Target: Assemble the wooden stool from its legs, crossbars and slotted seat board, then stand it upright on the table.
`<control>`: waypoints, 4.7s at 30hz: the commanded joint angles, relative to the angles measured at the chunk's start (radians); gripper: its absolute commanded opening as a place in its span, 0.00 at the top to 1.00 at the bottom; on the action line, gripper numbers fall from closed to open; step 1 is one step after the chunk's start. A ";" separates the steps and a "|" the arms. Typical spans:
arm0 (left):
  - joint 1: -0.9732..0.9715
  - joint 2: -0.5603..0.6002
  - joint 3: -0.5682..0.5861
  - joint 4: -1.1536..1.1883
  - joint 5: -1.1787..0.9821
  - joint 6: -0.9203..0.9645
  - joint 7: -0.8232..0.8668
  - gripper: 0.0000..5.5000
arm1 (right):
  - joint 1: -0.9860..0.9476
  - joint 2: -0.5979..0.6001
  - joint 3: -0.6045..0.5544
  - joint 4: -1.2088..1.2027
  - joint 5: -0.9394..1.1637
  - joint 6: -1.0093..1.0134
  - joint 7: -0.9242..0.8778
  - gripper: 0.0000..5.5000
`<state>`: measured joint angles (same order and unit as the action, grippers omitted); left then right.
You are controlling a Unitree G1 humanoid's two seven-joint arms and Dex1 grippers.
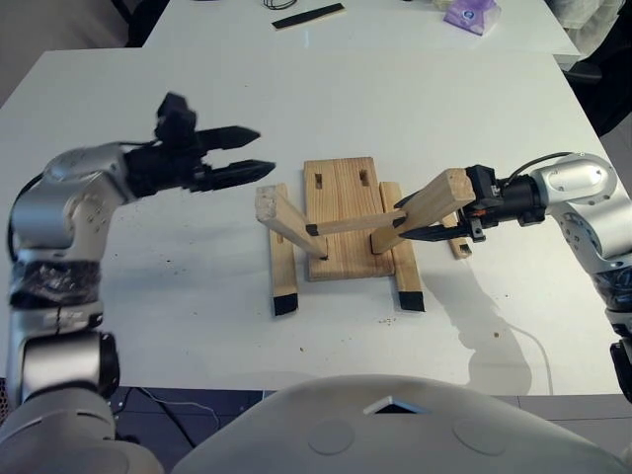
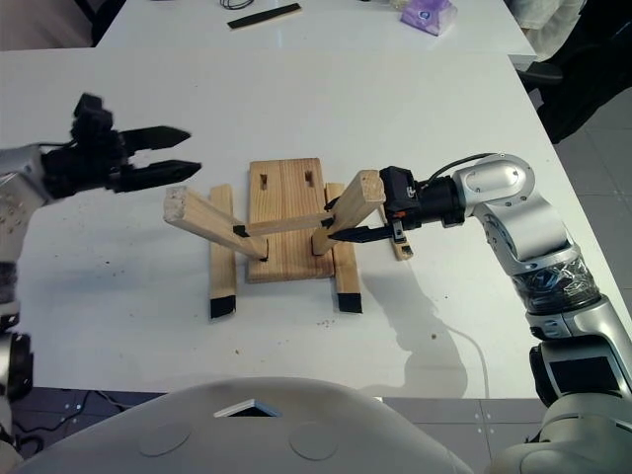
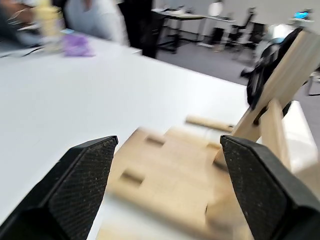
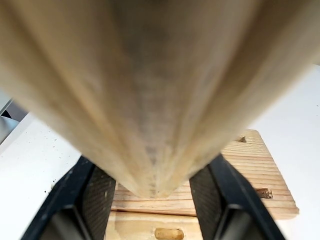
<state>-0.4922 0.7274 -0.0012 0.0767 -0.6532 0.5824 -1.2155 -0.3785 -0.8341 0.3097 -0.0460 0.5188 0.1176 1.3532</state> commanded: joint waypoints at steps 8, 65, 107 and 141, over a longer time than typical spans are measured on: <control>-0.257 -0.198 -0.252 0.066 -0.003 0.144 -0.242 0.41 | -0.022 0.030 0.223 0.201 -0.274 0.002 0.050 0.64; -0.378 -0.289 0.147 -0.003 -0.404 0.303 0.155 0.41 | -0.042 0.050 0.282 0.221 -0.282 -0.018 0.027 0.64; 0.274 -0.144 -0.330 -0.573 0.219 0.028 0.213 0.41 | -0.067 0.110 0.437 0.033 -0.280 0.170 -0.013 0.64; 0.609 0.026 -0.184 -0.204 0.563 -0.552 0.265 0.02 | -0.053 0.077 0.193 -0.067 -0.155 0.236 -0.132 0.50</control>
<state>0.1090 0.7644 -0.1741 -0.1590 -0.1184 0.0355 -0.9660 -0.4192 -0.7769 0.5098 -0.1103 0.3758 0.3343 1.2220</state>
